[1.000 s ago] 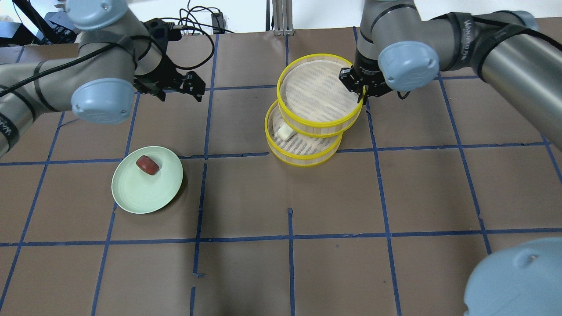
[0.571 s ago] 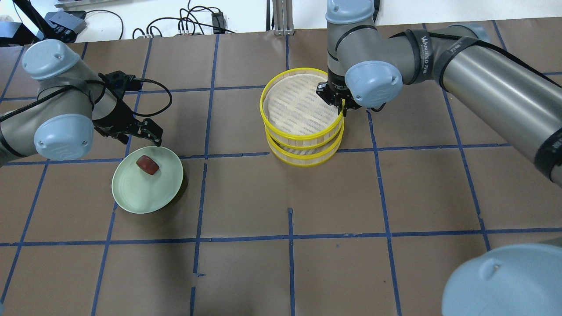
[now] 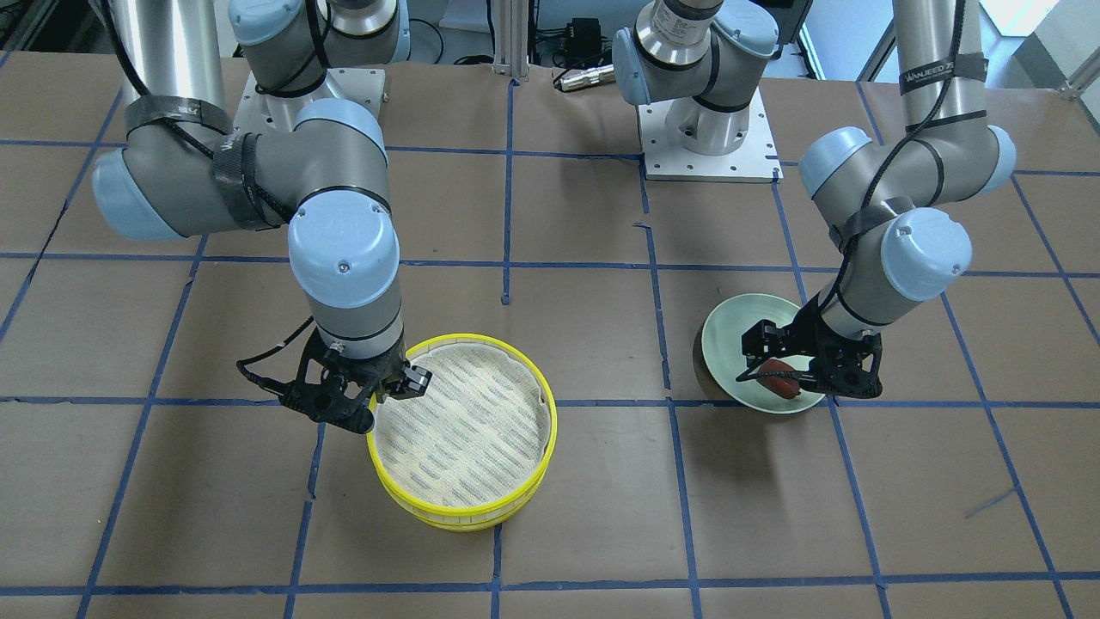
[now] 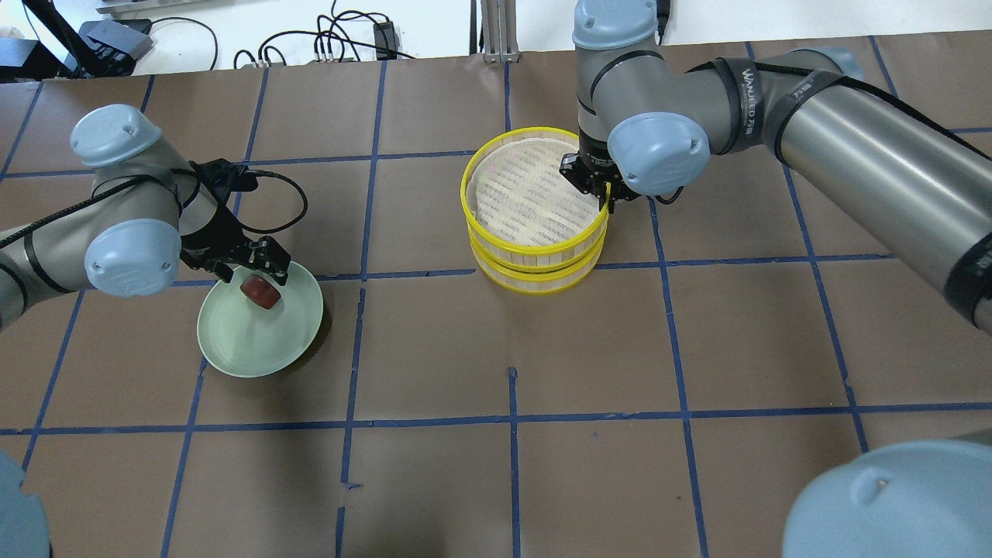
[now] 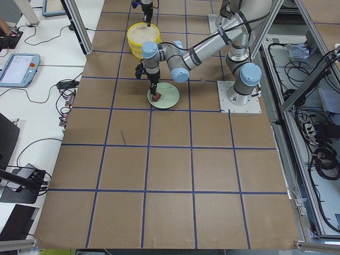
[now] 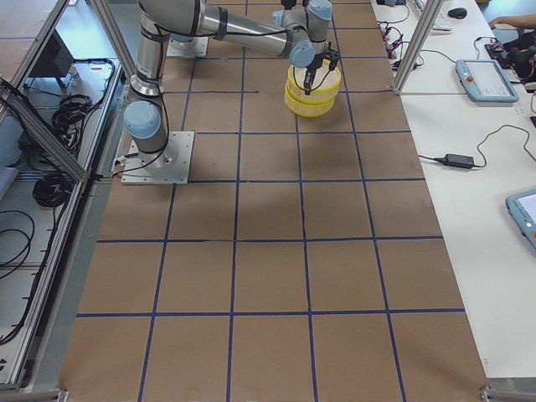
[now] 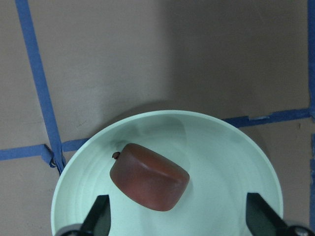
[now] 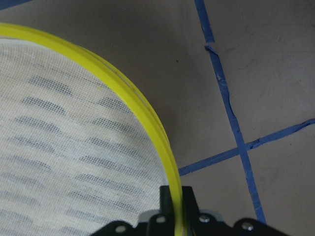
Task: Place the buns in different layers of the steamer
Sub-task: 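Grasp the dark red bun on the plate with the left gripper and lift, then carry the red bun over the steamer top tier while the right gripper withdraws, then lower the red bun into the top tier and open the left gripper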
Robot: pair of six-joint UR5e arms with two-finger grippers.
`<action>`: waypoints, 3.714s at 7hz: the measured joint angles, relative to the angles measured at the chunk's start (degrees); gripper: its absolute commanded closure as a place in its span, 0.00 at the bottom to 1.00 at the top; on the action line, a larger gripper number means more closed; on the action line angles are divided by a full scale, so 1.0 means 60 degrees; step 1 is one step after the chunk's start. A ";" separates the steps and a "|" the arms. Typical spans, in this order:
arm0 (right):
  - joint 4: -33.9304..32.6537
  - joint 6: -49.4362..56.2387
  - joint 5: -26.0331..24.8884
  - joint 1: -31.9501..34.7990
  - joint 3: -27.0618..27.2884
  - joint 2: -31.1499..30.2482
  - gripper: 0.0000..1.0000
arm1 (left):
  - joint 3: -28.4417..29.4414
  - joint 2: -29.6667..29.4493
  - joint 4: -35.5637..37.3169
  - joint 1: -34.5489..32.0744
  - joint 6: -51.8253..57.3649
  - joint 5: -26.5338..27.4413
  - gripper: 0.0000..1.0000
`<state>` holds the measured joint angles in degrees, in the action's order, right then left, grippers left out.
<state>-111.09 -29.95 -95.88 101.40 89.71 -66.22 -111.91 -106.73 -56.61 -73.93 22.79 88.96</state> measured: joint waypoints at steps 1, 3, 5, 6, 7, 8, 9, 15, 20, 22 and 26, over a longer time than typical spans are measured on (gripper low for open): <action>-0.0026 -0.0029 0.0002 0.0002 0.0100 -0.0004 0.88 | -0.0002 -0.0200 0.0082 0.0002 0.0002 0.0024 0.67; -0.0063 -0.0059 0.0039 0.0004 0.0164 -0.0007 0.61 | -0.0007 -0.0373 0.0254 -0.0001 0.0030 0.0050 0.98; -0.0126 -0.0061 0.0104 0.0005 0.0177 -0.0009 0.00 | 0.0103 -0.0212 0.0453 -0.0012 0.0009 0.0328 0.98; -0.0174 -0.0037 0.0121 0.0003 0.0176 -0.0010 0.00 | 0.0181 0.0136 0.0545 -0.0040 -0.0020 0.0426 0.98; -0.0165 0.0073 0.0124 -0.0033 0.0143 -0.0031 0.00 | 0.0249 0.0592 0.0498 -0.0082 -0.0037 0.0475 0.98; -0.0106 0.0384 0.0172 -0.0128 0.0040 -0.0197 0.00 | 0.0284 0.0941 0.0412 -0.0134 -0.0049 0.0462 0.98; 0.0129 0.0889 0.0360 -0.0336 -0.0159 -0.0573 0.00 | 0.0311 0.1134 0.0373 -0.0218 -0.0057 0.0342 0.98; 0.4439 0.4139 0.1243 -0.1748 -0.1653 -0.3171 0.00 | 0.1904 0.0912 0.0354 -0.2263 -0.4379 -0.0994 0.94; 0.4588 0.4559 0.1288 -0.1745 -0.1217 -0.3356 0.00 | 0.3961 -0.1210 0.1647 -0.5107 -0.9406 -0.1562 0.00; 0.4573 0.4570 0.1324 -0.1770 -0.1164 -0.3363 0.00 | 0.3751 -0.1447 0.2156 -0.5266 -0.9690 -0.1509 0.00; 0.4575 0.4537 0.1365 -0.1783 -0.1141 -0.3374 0.00 | 0.3351 -0.0733 0.1672 -0.4832 -0.7353 -0.1076 0.00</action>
<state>-83.64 -2.73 -87.69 90.70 82.86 -86.46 -91.80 -111.13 -46.58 -102.93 -21.32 82.50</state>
